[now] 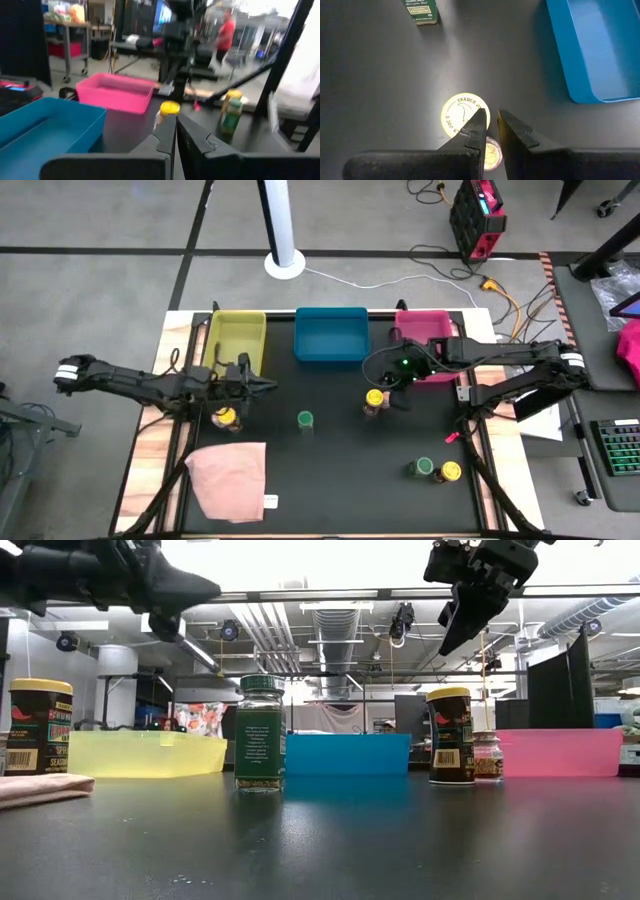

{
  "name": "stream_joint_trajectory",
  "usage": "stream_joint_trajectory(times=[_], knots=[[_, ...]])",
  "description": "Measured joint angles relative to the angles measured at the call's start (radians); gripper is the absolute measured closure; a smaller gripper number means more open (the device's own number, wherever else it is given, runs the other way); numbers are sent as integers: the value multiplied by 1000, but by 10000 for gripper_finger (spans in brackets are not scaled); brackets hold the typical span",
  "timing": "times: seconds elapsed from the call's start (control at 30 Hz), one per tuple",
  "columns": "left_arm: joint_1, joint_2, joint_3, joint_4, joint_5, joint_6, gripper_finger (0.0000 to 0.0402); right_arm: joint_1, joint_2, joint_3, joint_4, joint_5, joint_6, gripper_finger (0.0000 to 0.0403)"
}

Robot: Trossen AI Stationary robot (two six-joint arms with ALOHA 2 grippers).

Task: Sort spices by type
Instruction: Put the center yellow seasoning bottle into the blue bin

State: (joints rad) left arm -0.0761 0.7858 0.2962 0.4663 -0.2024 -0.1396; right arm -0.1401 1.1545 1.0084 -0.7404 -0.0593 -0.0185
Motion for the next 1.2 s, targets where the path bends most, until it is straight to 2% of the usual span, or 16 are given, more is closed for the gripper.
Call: stream_joint_trajectory(times=[0.13, 0.27, 0.47, 0.6, 0.8, 0.97, 1.07, 1.2], knots=[[0, 67, 45, -41, 0, 51, 401, 0, 13, 0, 28, 0, 6, 364], [0, 114, 78, -41, -20, 110, 401, 0, 26, 0, 31, 1, 77, 364], [0, 112, 125, -90, -70, 151, 401, 4, 52, 0, 27, 0, 79, 341], [-1, 99, 133, -117, -73, 154, 401, 36, 58, 0, 35, 5, 61, 290], [-2, 101, 108, -59, -111, 186, 401, 95, 60, 0, 36, 10, 8, 177], [-2, 97, 113, -63, -110, 199, 401, 116, 63, 0, 38, 34, 26, 95], [-2, 96, 113, -58, -108, 209, 401, 116, 82, 0, 39, 65, 56, 67], [-2, 96, 113, -56, -105, 216, 401, 116, 133, 0, 42, 68, 102, 51]])
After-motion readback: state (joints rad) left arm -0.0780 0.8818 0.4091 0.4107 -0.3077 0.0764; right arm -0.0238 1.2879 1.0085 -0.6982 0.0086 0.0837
